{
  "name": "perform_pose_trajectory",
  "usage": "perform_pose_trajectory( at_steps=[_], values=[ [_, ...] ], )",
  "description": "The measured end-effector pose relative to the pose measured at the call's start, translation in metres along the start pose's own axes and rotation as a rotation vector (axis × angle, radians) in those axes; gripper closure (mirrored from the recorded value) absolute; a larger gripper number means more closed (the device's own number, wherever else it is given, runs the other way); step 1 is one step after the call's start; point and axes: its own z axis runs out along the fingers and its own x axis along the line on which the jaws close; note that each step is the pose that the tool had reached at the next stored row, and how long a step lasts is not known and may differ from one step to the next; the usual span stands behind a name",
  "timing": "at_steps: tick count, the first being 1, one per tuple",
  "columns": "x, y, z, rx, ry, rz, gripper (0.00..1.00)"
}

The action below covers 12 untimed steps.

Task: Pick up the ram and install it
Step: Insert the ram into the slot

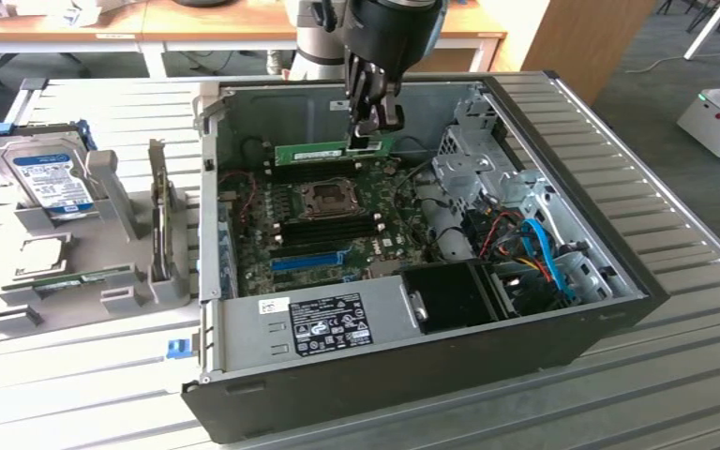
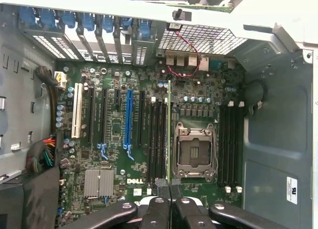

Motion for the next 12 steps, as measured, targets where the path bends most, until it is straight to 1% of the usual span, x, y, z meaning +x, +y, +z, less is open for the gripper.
perform_pose_trajectory(
  at_steps=[8,12],
  values=[
    [0.0,-0.0001,0.0005,0.0,0.0001,0.0,0.88],
    [0.0008,-0.0004,0.0061,0.0008,0.0003,0.0,0.88]
  ],
)
